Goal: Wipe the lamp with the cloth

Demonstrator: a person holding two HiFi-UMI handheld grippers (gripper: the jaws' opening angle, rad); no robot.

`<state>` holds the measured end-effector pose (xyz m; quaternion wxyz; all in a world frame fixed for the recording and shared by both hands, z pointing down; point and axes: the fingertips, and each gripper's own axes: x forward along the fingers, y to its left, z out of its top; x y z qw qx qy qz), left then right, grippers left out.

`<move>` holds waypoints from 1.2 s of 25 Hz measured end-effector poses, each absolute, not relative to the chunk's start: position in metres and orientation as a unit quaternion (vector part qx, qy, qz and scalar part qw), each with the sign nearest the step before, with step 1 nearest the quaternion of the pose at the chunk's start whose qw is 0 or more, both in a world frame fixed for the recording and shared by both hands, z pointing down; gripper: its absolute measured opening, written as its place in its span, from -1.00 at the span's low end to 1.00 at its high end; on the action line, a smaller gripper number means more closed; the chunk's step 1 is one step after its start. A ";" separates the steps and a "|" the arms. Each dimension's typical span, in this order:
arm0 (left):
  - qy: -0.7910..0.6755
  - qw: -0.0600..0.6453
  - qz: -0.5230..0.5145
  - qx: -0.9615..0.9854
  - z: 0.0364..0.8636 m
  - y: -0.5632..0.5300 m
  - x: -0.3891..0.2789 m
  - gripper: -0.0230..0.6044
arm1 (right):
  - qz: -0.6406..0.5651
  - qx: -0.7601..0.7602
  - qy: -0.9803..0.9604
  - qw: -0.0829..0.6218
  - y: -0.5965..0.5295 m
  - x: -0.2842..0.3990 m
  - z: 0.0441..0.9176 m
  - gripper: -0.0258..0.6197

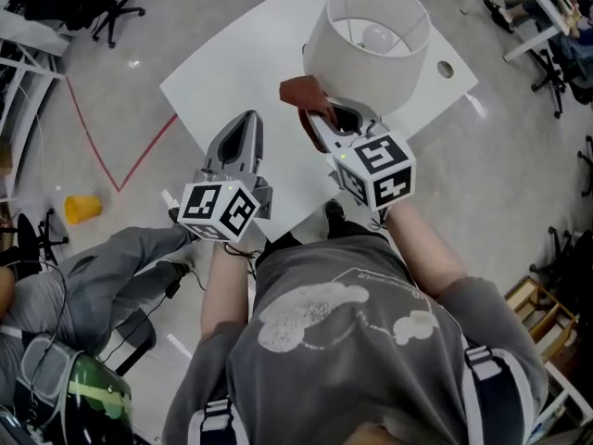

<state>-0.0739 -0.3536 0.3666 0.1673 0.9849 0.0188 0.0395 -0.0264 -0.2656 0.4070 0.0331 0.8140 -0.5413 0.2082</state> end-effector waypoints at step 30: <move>0.270 0.143 0.017 0.952 0.325 -0.394 -0.034 -0.90 | 0.102 0.946 -0.277 -0.133 -0.276 0.025 0.307 -0.74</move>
